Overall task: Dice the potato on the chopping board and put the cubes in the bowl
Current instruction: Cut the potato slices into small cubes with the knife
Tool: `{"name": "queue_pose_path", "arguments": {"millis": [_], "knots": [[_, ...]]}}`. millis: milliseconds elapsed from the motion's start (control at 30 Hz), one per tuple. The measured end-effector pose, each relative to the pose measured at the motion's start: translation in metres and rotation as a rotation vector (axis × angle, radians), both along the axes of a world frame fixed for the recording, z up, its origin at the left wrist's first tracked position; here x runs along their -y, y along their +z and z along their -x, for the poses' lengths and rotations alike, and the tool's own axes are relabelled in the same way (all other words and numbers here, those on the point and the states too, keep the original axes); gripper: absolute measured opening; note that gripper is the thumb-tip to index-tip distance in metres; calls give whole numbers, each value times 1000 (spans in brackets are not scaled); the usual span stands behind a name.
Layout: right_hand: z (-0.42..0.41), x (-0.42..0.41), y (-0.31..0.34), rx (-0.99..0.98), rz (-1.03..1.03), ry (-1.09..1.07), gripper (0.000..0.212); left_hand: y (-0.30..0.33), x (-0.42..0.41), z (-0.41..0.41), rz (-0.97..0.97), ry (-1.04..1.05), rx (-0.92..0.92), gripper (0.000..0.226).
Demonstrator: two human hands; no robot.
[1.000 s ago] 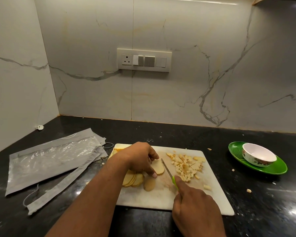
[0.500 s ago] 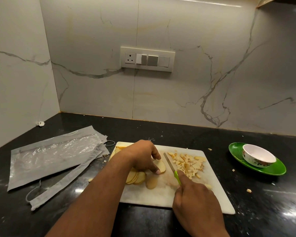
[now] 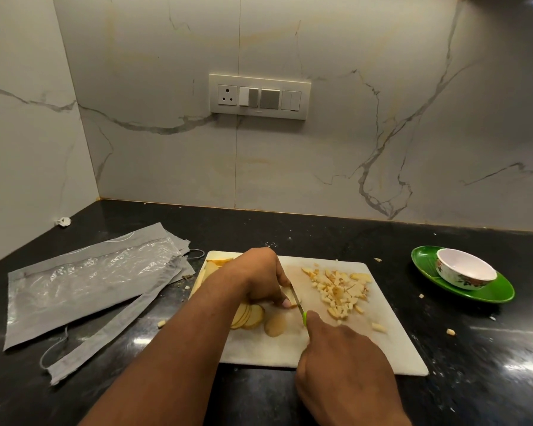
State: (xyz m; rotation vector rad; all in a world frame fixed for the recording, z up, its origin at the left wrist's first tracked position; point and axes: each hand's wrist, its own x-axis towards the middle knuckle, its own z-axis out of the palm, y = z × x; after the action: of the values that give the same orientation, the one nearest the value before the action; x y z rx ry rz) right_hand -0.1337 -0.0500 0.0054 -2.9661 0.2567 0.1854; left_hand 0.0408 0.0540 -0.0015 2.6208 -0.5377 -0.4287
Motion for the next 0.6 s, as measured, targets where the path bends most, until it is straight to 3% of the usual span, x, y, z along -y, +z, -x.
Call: {"name": "queue_pose_path", "arguments": {"millis": [233,433,600], "knots": [[36,3,15,-342,-94,-111,72,1,-3,3,29,2,37,49],[23,-2,28,-39,-46,-51,61,6,-5,10,-3,-27,93,48],[-12,-9,15,71,-40,-47,54,5,-7,7,15,-13,72,40]]}}
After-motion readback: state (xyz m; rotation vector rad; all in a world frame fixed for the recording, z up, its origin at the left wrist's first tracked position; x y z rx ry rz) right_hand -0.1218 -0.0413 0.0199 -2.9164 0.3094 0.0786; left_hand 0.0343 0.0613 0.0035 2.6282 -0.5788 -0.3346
